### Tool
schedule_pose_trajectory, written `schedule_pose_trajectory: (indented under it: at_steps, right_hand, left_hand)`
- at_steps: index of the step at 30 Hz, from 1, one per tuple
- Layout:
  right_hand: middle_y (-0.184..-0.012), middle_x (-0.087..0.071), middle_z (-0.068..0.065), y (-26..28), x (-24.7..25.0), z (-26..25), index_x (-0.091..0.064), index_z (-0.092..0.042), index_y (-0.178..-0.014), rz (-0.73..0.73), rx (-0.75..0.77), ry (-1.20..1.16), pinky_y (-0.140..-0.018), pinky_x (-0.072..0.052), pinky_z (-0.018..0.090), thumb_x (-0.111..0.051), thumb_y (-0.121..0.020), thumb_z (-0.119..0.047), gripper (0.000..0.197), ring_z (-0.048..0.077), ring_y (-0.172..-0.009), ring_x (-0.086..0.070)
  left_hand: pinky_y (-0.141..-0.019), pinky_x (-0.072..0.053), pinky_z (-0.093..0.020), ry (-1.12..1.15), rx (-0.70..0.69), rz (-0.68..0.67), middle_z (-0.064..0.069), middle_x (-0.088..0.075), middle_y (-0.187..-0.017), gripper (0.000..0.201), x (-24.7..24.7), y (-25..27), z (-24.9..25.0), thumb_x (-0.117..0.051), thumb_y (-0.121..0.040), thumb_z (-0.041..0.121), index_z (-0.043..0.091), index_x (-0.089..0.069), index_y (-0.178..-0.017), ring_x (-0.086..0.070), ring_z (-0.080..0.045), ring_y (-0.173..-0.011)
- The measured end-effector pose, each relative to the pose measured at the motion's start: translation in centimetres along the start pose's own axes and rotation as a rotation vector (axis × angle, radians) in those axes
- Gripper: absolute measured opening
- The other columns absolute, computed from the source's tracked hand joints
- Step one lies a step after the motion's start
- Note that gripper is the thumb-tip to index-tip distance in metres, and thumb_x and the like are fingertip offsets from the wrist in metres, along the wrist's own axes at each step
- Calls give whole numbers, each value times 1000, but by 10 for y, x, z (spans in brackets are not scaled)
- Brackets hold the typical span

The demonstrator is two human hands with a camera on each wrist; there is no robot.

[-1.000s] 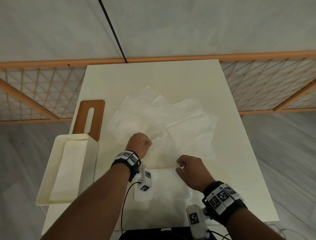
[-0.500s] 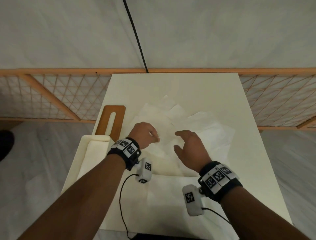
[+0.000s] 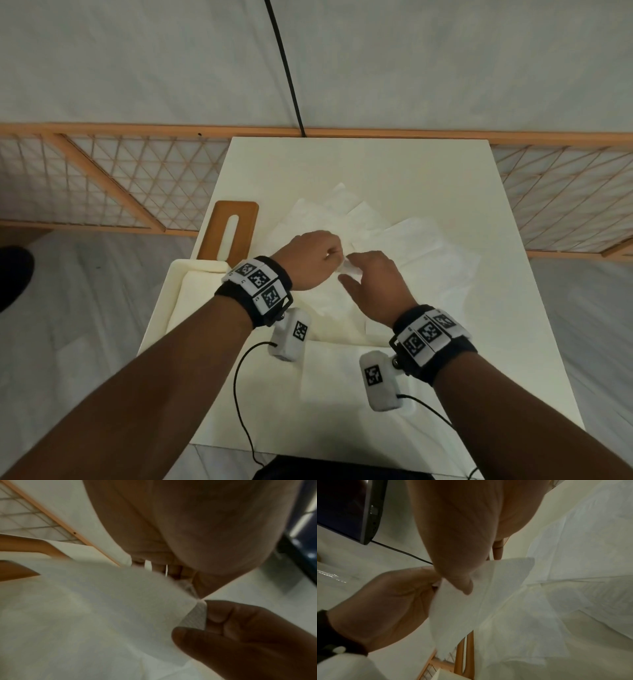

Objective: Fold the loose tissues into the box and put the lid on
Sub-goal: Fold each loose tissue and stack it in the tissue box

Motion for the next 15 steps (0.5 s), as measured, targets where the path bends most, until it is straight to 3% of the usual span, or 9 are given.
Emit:
schedule_pose_trajectory:
  at_steps: [2,4,5,7,9,11,13,15]
  right_hand:
    - [-81,-67,2,-1,19,-3,-66,-13,-88,69,-10,-97,-71,-45,32,-60,-94,-20,11,20,-76,-59]
    - [-76,-65,-4,-1,41,-1,-67,-14,-86,96,-59,-201,-64,-42,18,-62,-93,-17,8,12,-70,-57]
    - [-75,-64,-3,-1,52,3,-66,-15,-83,85,-105,-266,-64,-41,17,-64,-91,-16,8,10,-69,-57]
    - [-74,-67,7,5,64,17,-67,-14,-81,37,-244,-559,-65,-46,26,-68,-86,-13,5,15,-67,-61]
    - [-73,-68,11,14,67,25,-69,-12,-83,-14,-363,-879,-59,-50,29,-68,-78,-7,6,21,-64,-64]
    - [-72,-68,12,20,64,27,-67,-9,-85,-41,-426,-1042,-52,-51,28,-65,-84,1,10,23,-59,-64]
    - [-69,-67,11,24,59,28,-65,-7,-85,-45,-459,-1072,-51,-51,27,-58,-91,6,16,21,-56,-63]
    - [-67,-67,9,29,56,33,-63,-5,-86,-21,-495,-1075,-49,-50,25,-55,-91,8,17,18,-54,-63]
  left_hand:
    - [-90,-45,-24,206,-3,74,6,-64,-107,24,21,8,1,-57,-96,41,19,-61,-102,-60,-13,-105]
    - [-92,-36,-13,402,54,138,15,-61,-123,53,43,24,-19,-71,-78,59,32,-55,-121,-52,2,-120]
    - [-95,-34,-13,473,105,151,18,-56,-132,73,48,33,-36,-78,-69,63,39,-49,-131,-46,5,-127]
    - [-103,-36,-24,608,247,159,16,-46,-146,106,41,54,-76,-88,-53,59,43,-36,-144,-37,2,-136]
    - [-110,-37,-36,847,340,136,6,-46,-148,119,14,67,-96,-95,-43,56,38,-36,-145,-40,-9,-137]
    - [-108,-41,-39,1089,363,79,-4,-61,-133,103,-20,70,-86,-96,-46,46,28,-47,-136,-54,-18,-126]
    - [-97,-51,-40,1188,395,44,-6,-73,-103,77,-45,67,-72,-89,-65,23,8,-53,-131,-66,-25,-104]
    - [-86,-59,-41,1218,413,76,-7,-73,-87,42,-52,68,-61,-76,-82,2,1,-59,-120,-67,-27,-88]
Point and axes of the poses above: each hand's wrist, its own y-axis away from the middle knuckle, its own x-axis out of the back of the hand, z = x × y, the point moved 9 cm from there along -y, towards the middle knuckle
